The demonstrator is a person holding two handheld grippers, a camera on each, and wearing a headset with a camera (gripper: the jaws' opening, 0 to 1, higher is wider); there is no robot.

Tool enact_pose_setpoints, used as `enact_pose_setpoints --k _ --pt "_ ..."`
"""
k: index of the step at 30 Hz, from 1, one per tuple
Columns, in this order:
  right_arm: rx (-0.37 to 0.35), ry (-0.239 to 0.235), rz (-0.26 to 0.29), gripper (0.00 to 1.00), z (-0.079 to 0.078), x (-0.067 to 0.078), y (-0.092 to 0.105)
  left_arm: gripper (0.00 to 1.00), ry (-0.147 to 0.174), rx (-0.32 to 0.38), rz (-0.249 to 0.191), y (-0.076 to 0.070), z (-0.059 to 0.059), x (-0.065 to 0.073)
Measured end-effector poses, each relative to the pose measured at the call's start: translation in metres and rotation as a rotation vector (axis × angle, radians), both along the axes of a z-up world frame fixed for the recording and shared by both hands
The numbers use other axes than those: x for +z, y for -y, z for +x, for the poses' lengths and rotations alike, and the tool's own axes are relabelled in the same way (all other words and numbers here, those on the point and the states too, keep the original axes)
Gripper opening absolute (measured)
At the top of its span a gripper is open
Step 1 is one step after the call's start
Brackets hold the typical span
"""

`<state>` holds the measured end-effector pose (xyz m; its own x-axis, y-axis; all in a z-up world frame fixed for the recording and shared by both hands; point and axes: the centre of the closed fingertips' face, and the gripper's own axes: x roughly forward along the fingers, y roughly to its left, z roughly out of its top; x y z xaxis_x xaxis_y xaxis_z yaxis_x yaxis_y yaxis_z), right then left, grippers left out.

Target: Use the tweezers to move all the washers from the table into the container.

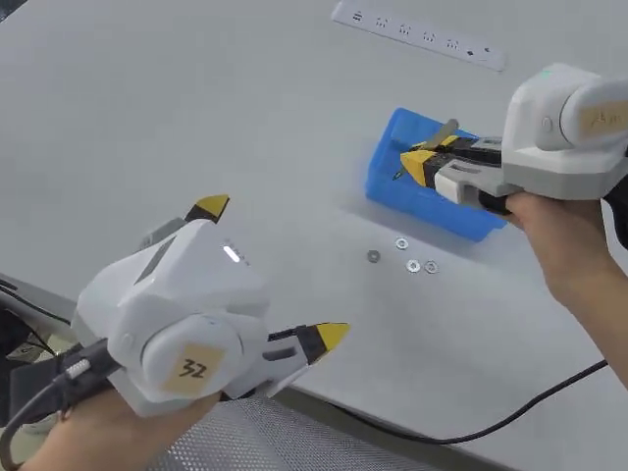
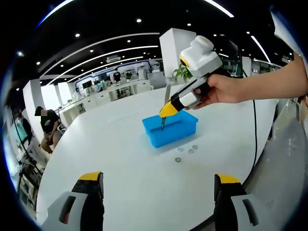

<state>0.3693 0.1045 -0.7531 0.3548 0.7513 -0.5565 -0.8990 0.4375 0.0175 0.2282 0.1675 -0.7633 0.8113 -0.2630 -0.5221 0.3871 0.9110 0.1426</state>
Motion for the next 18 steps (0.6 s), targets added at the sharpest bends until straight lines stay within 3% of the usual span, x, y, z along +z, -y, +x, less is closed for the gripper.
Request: enact_pose_setpoints --k 5,10,12,18 --pt "-0.022 -0.04 0.03 0.03 -0.013 -0.005 0.003 0.97 -0.002 -0.001 0.001 0.001 0.0 0.0" --pt "-0.02 -0.068 0.007 0.03 -0.027 -0.019 0.004 0.97 0.0 0.002 0.003 0.001 0.001 0.0" --pt "-0.018 -0.08 -0.007 0.03 -0.033 -0.025 0.005 0.98 0.008 0.011 -0.024 0.002 0.002 0.002" --pt "-0.01 -0.11 -0.021 0.03 -0.049 -0.037 0.005 0.98 0.003 0.009 -0.013 0.001 0.002 0.001"
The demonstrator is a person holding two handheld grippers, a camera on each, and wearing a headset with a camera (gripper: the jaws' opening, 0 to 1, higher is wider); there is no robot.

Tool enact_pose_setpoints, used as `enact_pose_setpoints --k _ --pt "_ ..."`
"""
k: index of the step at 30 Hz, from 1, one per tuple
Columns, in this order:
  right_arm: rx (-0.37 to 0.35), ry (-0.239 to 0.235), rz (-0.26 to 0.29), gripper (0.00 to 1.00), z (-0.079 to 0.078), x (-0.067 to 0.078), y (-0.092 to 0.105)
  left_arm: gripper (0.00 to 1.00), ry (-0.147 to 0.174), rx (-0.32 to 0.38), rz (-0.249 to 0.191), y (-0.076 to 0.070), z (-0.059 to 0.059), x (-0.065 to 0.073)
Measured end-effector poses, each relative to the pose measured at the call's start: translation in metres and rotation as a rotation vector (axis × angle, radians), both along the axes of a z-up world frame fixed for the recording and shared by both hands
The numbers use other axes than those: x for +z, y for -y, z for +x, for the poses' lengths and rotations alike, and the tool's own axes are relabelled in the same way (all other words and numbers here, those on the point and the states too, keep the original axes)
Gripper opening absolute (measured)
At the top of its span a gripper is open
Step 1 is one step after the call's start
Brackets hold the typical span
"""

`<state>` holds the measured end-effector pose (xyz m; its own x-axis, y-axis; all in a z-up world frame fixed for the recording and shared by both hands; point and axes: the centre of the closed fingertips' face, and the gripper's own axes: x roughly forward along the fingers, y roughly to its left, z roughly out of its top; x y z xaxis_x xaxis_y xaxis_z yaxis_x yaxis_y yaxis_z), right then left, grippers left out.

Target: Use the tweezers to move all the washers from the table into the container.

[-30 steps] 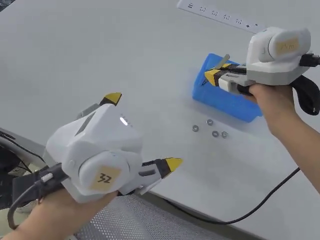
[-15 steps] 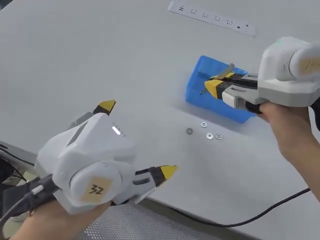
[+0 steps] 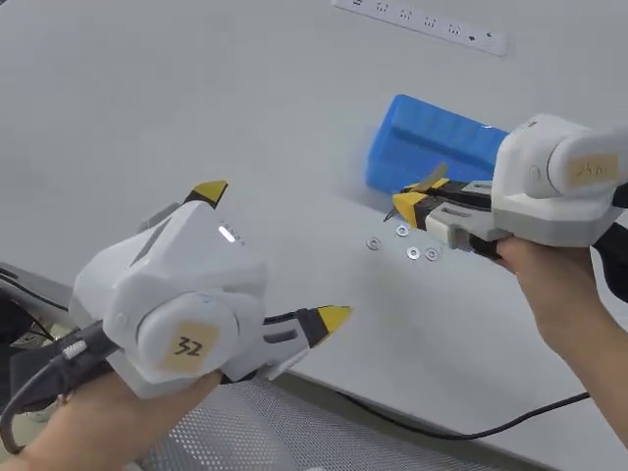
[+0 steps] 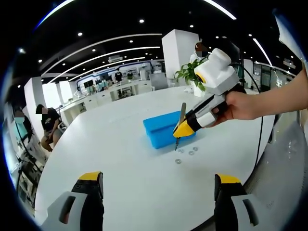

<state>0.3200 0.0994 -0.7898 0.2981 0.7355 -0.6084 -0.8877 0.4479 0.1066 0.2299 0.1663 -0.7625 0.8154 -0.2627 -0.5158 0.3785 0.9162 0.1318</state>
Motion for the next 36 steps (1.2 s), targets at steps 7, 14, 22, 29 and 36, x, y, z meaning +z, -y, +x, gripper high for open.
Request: enact_pose_setpoints --k 7,14,22,29,36 --pt "0.006 -0.026 -0.025 0.03 -0.006 -0.014 -0.001 0.98 -0.003 -0.004 0.006 0.0 -0.001 -0.001" --pt "0.009 -0.023 -0.045 0.03 -0.006 -0.018 -0.003 0.98 0.001 -0.006 -0.004 0.0 -0.001 0.0" --pt "0.01 -0.002 -0.062 0.03 -0.008 -0.023 -0.004 0.98 0.004 -0.005 -0.011 0.0 -0.001 0.001" --pt "0.057 0.071 -0.122 0.03 -0.011 -0.023 -0.008 0.98 0.002 -0.011 0.001 0.001 -0.001 0.0" --pt "0.068 0.079 -0.129 0.03 -0.006 -0.025 -0.01 0.98 0.005 -0.004 -0.003 0.0 -0.001 0.001"
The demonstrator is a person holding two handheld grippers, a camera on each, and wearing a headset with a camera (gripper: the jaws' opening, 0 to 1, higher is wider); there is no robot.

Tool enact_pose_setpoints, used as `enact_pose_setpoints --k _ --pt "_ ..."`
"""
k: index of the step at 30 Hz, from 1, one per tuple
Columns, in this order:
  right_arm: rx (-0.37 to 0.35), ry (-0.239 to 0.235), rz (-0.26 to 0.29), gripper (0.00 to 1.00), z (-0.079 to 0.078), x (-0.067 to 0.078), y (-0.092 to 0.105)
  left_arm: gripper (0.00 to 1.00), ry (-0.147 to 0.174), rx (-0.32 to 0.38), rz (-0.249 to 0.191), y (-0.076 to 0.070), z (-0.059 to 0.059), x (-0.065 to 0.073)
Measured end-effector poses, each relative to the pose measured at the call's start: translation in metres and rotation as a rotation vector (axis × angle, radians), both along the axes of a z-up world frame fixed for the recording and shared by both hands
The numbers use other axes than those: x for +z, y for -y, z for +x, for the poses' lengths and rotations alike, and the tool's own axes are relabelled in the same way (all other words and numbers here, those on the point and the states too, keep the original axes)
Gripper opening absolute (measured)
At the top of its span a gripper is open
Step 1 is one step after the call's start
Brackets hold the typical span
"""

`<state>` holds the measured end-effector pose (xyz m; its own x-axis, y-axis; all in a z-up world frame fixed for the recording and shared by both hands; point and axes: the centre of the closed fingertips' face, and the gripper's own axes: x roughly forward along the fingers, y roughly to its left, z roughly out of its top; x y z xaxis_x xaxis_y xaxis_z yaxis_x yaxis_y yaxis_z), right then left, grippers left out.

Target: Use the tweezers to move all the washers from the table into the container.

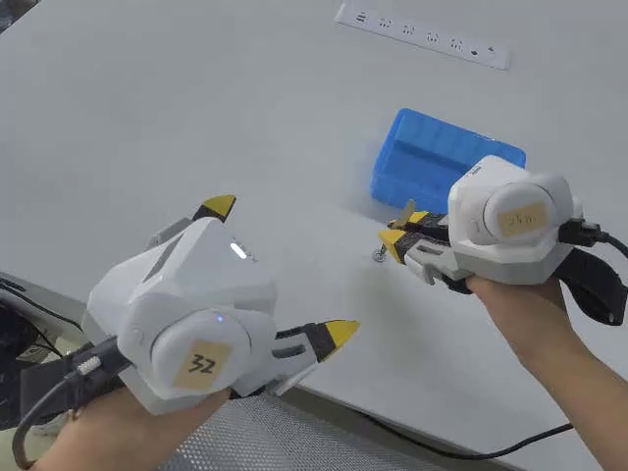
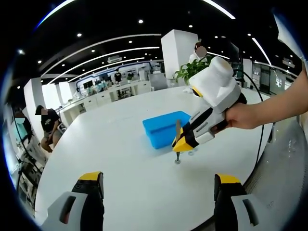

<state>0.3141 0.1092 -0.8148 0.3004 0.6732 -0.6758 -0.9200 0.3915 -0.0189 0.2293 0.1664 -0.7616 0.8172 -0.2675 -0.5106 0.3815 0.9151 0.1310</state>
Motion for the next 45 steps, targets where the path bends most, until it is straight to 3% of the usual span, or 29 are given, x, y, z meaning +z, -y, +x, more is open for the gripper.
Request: enact_pose_setpoints --k 17,18,19,45 --pt "-0.006 -0.014 0.011 0.03 0.0106 -0.0041 0.0009 0.97 -0.009 -0.008 0.018 0.0019 -0.0001 -0.002" --pt "-0.005 -0.024 -0.009 0.03 0.0079 -0.0075 0.0017 0.96 -0.01 -0.008 0.019 0.0019 -0.0001 -0.0023" --pt "-0.007 -0.011 0.01 0.03 0.0091 -0.0054 -0.0003 0.96 -0.012 -0.007 0.02 0.0018 -0.0001 -0.0026" --pt "-0.037 -0.065 0.051 0.02 0.0086 -0.0036 -0.0024 0.96 -0.012 -0.008 0.031 -0.0016 -0.0011 -0.0039"
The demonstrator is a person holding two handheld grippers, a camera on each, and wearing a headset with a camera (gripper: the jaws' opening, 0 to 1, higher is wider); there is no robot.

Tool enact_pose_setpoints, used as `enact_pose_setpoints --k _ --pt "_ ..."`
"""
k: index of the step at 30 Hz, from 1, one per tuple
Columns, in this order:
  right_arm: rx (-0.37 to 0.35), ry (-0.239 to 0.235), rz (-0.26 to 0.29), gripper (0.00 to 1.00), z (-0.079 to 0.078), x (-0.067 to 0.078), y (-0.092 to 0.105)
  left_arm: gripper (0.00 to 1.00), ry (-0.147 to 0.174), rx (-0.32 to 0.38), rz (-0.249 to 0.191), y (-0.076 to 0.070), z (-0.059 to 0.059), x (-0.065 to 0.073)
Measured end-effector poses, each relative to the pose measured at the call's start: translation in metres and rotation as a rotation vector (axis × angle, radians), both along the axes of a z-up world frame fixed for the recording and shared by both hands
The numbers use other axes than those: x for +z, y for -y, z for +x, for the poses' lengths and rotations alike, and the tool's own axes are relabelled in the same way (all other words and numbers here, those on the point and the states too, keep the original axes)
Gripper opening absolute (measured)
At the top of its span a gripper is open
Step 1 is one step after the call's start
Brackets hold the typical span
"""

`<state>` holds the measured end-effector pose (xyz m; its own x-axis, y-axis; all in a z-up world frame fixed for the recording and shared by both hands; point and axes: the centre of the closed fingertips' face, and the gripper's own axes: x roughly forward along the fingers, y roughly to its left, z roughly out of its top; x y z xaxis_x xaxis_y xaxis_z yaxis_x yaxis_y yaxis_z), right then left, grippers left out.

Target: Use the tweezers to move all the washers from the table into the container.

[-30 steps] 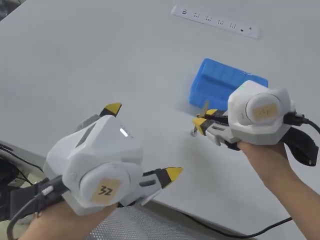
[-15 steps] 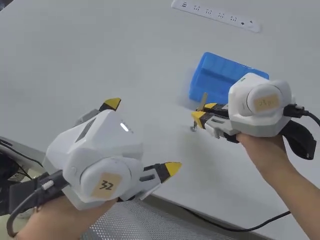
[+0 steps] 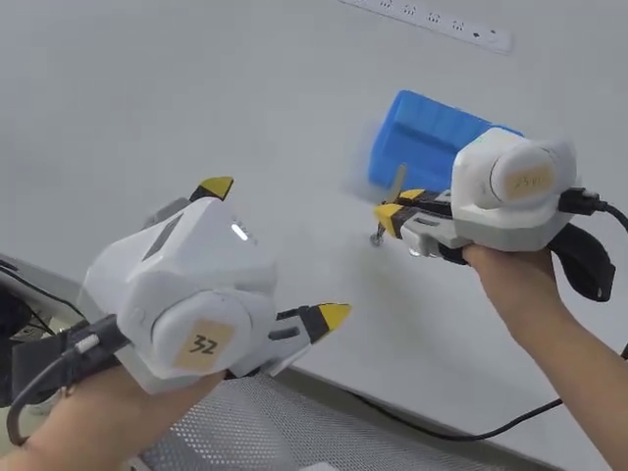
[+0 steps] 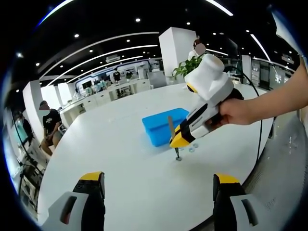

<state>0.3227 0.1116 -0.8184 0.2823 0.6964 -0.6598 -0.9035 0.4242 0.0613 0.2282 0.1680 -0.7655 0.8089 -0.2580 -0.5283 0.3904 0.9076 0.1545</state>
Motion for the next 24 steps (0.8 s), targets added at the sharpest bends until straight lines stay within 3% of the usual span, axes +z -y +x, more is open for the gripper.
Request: enact_pose_setpoints --k 12,24 --pt "-0.019 0.011 0.041 0.02 -0.003 0.025 0.004 0.94 -0.008 -0.011 0.024 0.001 -0.001 -0.004" --pt "-0.046 0.044 0.095 0.02 0.018 0.052 0.0 0.95 -0.016 -0.014 0.028 0.002 -0.001 -0.005"
